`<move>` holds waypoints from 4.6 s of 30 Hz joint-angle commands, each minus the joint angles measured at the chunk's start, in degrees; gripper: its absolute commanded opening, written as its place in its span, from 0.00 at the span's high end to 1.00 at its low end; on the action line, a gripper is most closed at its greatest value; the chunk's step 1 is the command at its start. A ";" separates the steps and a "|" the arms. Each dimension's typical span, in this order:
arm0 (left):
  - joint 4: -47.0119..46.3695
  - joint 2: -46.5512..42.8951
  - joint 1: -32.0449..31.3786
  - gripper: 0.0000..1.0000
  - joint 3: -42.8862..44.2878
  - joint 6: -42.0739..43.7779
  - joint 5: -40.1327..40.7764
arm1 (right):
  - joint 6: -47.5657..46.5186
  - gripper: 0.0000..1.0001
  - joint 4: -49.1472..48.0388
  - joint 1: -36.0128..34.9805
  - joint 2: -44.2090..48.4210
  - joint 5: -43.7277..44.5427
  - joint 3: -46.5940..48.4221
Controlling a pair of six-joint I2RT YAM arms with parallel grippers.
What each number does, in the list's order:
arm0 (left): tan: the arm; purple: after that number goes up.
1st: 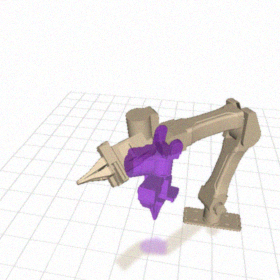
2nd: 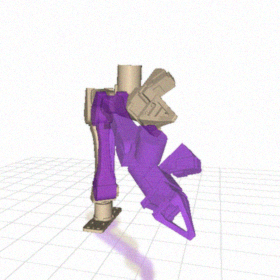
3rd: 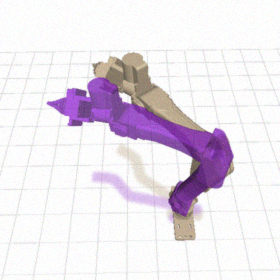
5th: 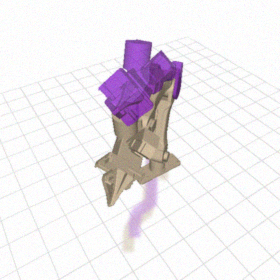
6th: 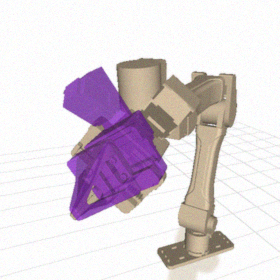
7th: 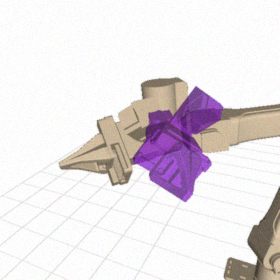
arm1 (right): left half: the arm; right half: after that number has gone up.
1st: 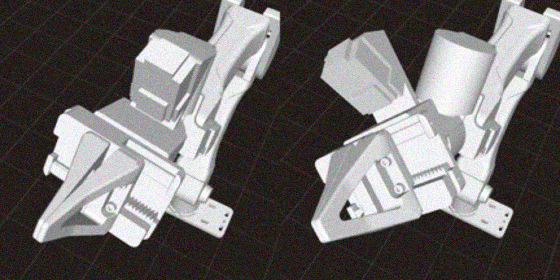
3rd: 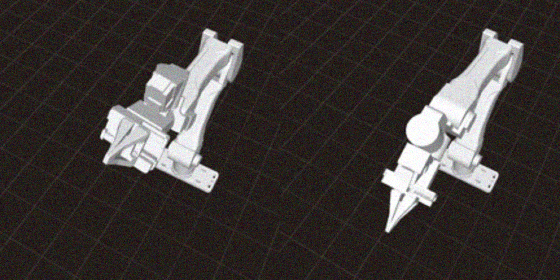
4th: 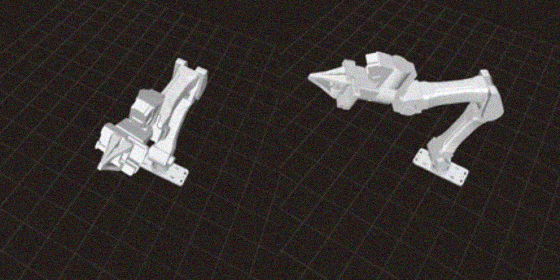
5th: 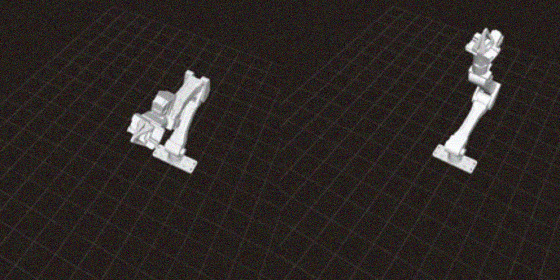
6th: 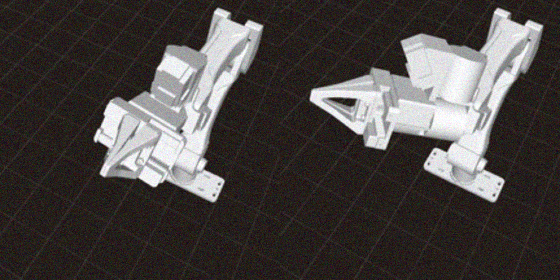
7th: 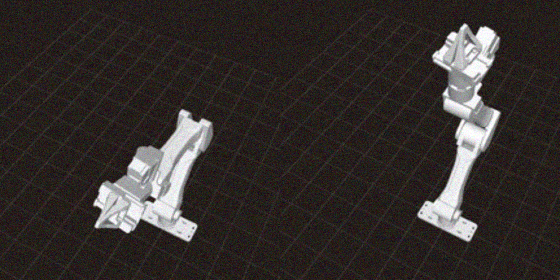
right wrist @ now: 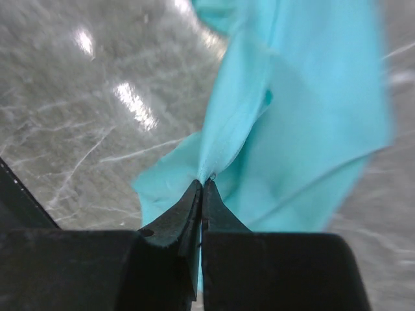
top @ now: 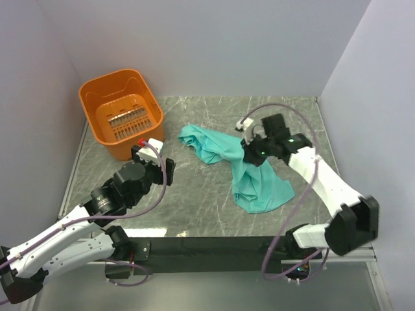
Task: Fold and stack the t-shirts
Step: Flatten the tshirt out
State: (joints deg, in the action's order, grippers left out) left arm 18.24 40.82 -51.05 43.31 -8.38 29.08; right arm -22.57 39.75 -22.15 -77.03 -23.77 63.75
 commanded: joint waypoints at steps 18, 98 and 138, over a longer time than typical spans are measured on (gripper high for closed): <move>-20.87 8.03 -0.19 0.17 0.36 23.40 -24.07 | -13.91 1.00 8.51 1.50 17.44 4.79 22.83; -35.99 35.33 17.21 0.99 49.88 13.39 -31.44 | 6.67 1.00 -15.66 23.28 6.88 19.94 57.92; -3.37 22.47 -3.47 0.12 7.49 0.39 -22.60 | -36.61 0.10 20.69 23.56 59.74 -1.01 -18.74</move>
State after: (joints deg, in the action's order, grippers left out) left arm 19.86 69.69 -57.30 47.92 -4.97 -3.03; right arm -67.59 71.05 1.17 -15.29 -23.57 42.98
